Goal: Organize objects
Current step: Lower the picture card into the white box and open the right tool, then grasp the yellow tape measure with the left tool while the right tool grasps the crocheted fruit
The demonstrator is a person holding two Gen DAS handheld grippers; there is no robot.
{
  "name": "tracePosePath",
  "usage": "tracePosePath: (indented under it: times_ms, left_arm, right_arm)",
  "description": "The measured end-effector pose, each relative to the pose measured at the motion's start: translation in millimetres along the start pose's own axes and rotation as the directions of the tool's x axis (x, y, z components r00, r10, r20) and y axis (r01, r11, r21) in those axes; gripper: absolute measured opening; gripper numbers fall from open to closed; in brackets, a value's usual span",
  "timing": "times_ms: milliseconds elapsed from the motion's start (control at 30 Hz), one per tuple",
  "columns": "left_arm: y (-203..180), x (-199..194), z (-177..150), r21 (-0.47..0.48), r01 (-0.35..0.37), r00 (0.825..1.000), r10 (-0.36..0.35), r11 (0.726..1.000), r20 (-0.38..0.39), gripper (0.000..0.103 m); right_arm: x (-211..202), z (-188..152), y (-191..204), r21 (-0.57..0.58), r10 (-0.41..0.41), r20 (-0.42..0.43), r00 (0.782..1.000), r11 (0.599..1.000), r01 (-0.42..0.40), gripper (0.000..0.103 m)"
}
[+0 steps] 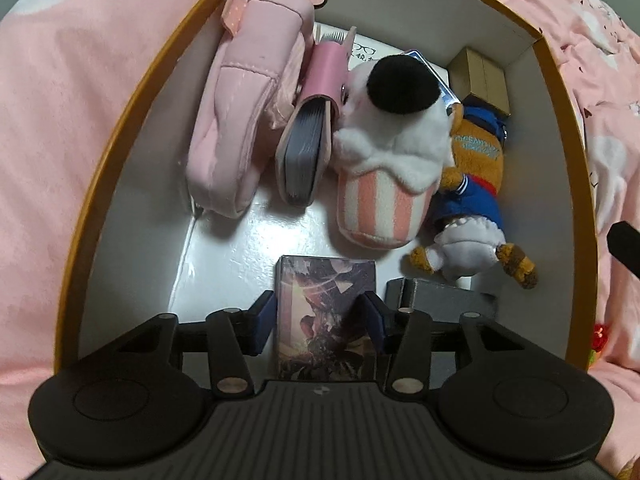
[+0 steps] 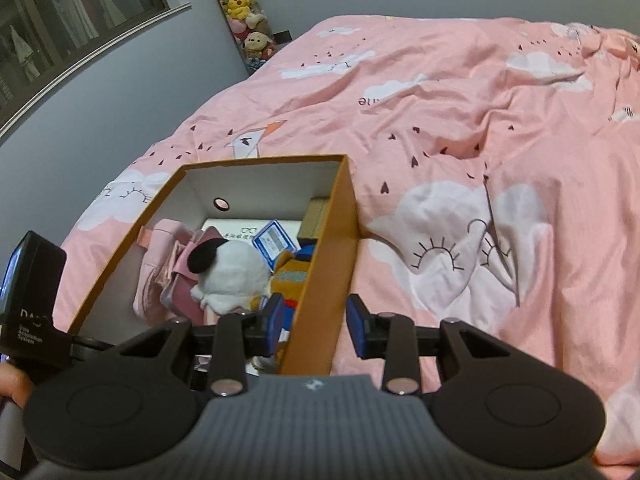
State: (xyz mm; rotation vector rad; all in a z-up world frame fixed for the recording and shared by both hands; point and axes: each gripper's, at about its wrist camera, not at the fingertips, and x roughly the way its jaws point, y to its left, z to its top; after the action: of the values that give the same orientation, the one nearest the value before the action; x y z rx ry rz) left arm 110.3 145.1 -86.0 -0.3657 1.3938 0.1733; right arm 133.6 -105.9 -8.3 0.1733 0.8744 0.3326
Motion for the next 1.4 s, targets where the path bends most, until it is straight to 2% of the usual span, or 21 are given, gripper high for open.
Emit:
tracePosePath:
  times_ms: [133, 300, 367, 400, 467, 533, 633, 700, 767, 900, 1000, 1067, 1133, 1167, 1300, 1400]
  left_arm:
    - [0, 1, -1, -0.019, 0.033, 0.999, -0.034, 0.999, -0.019, 0.053]
    - [-5, 0, -5, 0.020, 0.033, 0.999, -0.032, 0.999, -0.019, 0.053]
    - [0, -7, -7, 0.003, 0.034, 0.999, -0.034, 0.999, -0.009, 0.047]
    - [0, -15, -9, 0.008, 0.027, 0.999, -0.027, 1.000, 0.017, 0.045]
    - [-8, -41, -16, 0.063, 0.016, 0.993, -0.024, 0.998, 0.117, 0.045]
    - [-22, -63, -23, 0.139, 0.048, 0.980, -0.073, 0.989, 0.185, 0.045]
    - [-55, -86, -25, 0.297, 0.098, 0.949, -0.178, 0.950, 0.259, 0.045]
    - [-81, -93, -35, 0.413, 0.114, 0.931, -0.242, 0.904, 0.273, 0.045]
    - [-104, -94, -41, 0.517, 0.136, 0.919, -0.302, 0.845, 0.253, 0.045]
    - [-151, -90, -58, 0.660, 0.130, 0.916, -0.345, 0.740, 0.206, 0.045]
    - [-175, -79, -71, 0.711, 0.107, 0.933, -0.316, 0.695, 0.169, 0.045]
    - [-184, -68, -74, 0.727, 0.103, 0.944, -0.297, 0.679, 0.144, 0.045]
    - [-188, -59, -75, 0.731, 0.104, 0.950, -0.284, 0.674, 0.126, 0.045]
    - [-190, -55, -77, 0.732, 0.098, 0.954, -0.272, 0.674, 0.123, 0.045]
    - [-200, -41, -80, 0.732, 0.089, 0.962, -0.250, 0.675, 0.114, 0.045]
    - [-207, -26, -77, 0.729, 0.090, 0.968, -0.231, 0.678, 0.096, 0.046]
  right_arm:
    - [1, -1, -11, 0.026, -0.004, -0.008, 1.000, 1.000, 0.004, 0.037]
    - [-3, 1, -24, 0.040, -0.018, -0.008, 1.000, 0.999, 0.019, 0.037]
    - [-8, 5, -31, 0.034, -0.028, -0.009, 1.000, 0.999, 0.028, 0.037]
    - [-13, 8, -36, 0.033, -0.029, -0.012, 0.999, 0.999, 0.030, 0.037]
    - [-22, 10, -48, 0.030, -0.043, -0.016, 0.999, 0.999, 0.044, 0.037]
    - [-30, 6, -62, 0.031, -0.065, -0.031, 0.997, 0.997, 0.066, 0.037]
    - [-37, -8, -85, 0.054, -0.090, -0.066, 0.994, 0.994, 0.093, 0.034]
    - [-40, -20, -95, 0.043, -0.105, -0.094, 0.990, 0.993, 0.109, 0.028]
    - [-42, -31, -101, 0.032, -0.122, -0.125, 0.985, 0.991, 0.127, 0.027]
    - [-41, -50, -111, -0.014, -0.166, -0.205, 0.965, 0.986, 0.167, 0.028]
    - [-33, -66, -118, -0.024, -0.179, -0.250, 0.952, 0.984, 0.178, 0.032]
    - [-26, -74, -124, -0.025, -0.198, -0.262, 0.945, 0.980, 0.198, 0.033]
    - [-23, -76, -129, -0.018, -0.192, -0.263, 0.945, 0.981, 0.194, 0.050]
    - [-20, -77, -131, -0.011, -0.186, -0.279, 0.942, 0.982, 0.190, 0.053]
    - [0, -83, -143, 0.011, -0.185, -0.341, 0.922, 0.980, 0.200, 0.048]
    - [-6, -83, -148, 0.051, -0.154, -0.322, 0.934, 0.982, 0.179, 0.046]
